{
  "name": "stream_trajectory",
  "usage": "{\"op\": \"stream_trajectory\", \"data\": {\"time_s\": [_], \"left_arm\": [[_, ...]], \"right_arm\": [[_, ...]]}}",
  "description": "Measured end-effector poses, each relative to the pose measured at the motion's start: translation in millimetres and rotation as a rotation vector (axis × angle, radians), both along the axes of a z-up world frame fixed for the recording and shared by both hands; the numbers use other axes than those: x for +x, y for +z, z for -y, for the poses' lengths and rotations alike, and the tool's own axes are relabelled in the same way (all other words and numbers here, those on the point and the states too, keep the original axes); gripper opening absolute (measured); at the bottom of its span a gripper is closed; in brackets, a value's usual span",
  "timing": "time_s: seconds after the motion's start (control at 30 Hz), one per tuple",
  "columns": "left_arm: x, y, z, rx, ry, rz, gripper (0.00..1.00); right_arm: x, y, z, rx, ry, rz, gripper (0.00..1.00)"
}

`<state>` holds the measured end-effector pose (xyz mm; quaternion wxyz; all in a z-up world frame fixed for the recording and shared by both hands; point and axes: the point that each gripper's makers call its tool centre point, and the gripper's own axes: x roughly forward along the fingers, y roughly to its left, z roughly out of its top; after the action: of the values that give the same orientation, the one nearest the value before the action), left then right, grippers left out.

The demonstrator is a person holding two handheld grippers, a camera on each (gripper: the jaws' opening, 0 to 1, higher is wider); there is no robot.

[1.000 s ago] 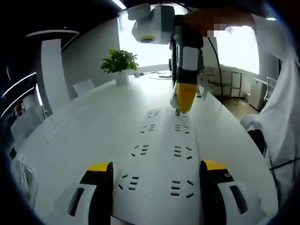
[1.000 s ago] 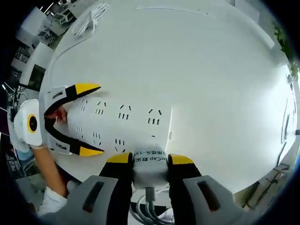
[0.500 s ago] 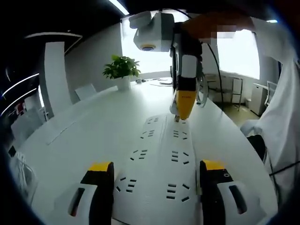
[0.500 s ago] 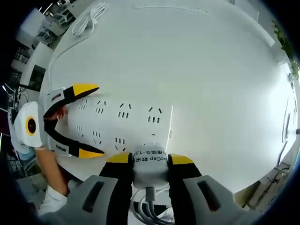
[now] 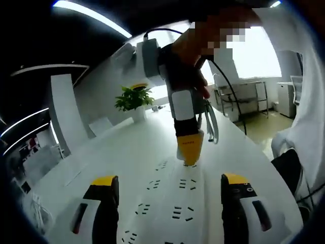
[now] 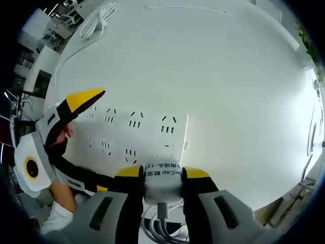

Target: Straighten the power strip on the desk, plug the charger into it

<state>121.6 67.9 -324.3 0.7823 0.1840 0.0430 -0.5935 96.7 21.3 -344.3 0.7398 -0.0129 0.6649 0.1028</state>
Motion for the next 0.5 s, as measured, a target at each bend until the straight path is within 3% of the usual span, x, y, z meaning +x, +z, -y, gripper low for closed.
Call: {"op": "stream_trajectory", "data": {"time_s": [0.5], "left_arm": [[-0.8, 11.0, 36, -0.049, -0.018, 0.038, 0.79]], "right_arm": [[0, 1.0, 0, 0.007, 0.012, -0.004, 0.29]]}}
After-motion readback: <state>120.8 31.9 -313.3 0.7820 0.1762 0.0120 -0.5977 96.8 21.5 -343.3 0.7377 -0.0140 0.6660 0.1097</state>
